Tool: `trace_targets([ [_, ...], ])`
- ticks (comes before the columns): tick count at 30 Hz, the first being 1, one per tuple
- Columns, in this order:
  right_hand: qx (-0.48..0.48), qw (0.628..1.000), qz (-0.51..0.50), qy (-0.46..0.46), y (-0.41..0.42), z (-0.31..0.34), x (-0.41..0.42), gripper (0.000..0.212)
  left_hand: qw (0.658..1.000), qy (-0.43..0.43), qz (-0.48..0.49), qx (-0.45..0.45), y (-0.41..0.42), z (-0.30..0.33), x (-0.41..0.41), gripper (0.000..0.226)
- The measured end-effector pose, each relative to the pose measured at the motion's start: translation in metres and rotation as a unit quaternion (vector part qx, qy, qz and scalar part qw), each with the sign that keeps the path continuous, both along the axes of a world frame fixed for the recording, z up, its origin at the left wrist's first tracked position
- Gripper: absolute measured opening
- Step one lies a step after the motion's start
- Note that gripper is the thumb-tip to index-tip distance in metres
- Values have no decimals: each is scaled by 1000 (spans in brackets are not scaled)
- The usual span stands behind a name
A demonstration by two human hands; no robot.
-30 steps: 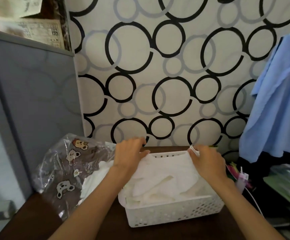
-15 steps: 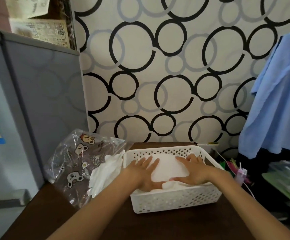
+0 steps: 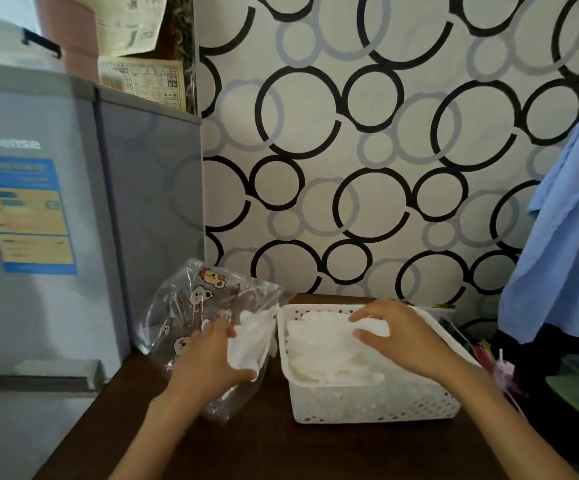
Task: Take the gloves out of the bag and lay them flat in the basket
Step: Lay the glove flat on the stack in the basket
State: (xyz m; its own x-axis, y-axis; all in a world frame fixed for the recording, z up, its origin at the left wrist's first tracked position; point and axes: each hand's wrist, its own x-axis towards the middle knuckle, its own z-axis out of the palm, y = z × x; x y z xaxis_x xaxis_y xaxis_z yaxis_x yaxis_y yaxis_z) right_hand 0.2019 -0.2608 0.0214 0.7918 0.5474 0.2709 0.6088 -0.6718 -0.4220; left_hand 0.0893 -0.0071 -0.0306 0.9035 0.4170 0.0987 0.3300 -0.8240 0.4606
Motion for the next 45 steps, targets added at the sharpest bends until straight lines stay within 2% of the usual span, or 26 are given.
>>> trace_targets([
  [2, 10, 999, 27, -20, 26, 3, -19, 15, 999, 18, 18, 20, 0, -11, -3, 49],
  [5, -10, 997, 65, -47, 62, 3, -41, 18, 999, -31, 40, 18, 12, -9, -3, 19],
  [7, -19, 995, 75, -69, 82, -1, -48, 19, 998, -50, 35, 6, 25, 3, -2, 12],
  [12, -35, 988, 81, -124, 112, -9, -51, 22, 998, -64, -5, -7, 55, 51, -18, 30],
  [15, 5, 987, 75, -142, 122, -10, -54, 23, 993, -113, 18, 22, 68, 69, -31, 22],
  [20, 69, 985, 53, -151, 129, -4, -54, 23, 989, -138, -25, 57, 73, 78, -43, 46],
  [23, 38, 991, 24, -128, 133, 5, -52, 25, 987, -132, -54, 67, 76, 74, -44, 44],
  [26, -58, 991, 17, -117, 142, 9, -50, 28, 988, -127, -64, 61, 79, 71, -43, 43],
  [28, -104, 991, 34, -76, 151, 7, -51, 26, 990, -108, -73, 45, 78, 70, -42, 42],
  [31, -57, 997, 48, 13, 162, 7, -55, 26, 991, -96, -90, 26, 75, 70, -41, 33],
  [37, -33, 997, 70, -3, 165, 2, -62, 23, 989, -61, -134, 4, 70, 67, -41, 49],
  [41, 25, 995, 66, 65, 155, 1, -58, 23, 988, -57, -140, -15, 74, 66, -42, 57],
  [43, 81, 990, 47, 102, 157, -1, -59, 38, 988, -52, -147, -10, 74, 67, -42, 60],
  [45, 58, 997, 15, 46, 163, -3, -62, 56, 987, -49, -152, -10, 73, 68, -43, 61],
])
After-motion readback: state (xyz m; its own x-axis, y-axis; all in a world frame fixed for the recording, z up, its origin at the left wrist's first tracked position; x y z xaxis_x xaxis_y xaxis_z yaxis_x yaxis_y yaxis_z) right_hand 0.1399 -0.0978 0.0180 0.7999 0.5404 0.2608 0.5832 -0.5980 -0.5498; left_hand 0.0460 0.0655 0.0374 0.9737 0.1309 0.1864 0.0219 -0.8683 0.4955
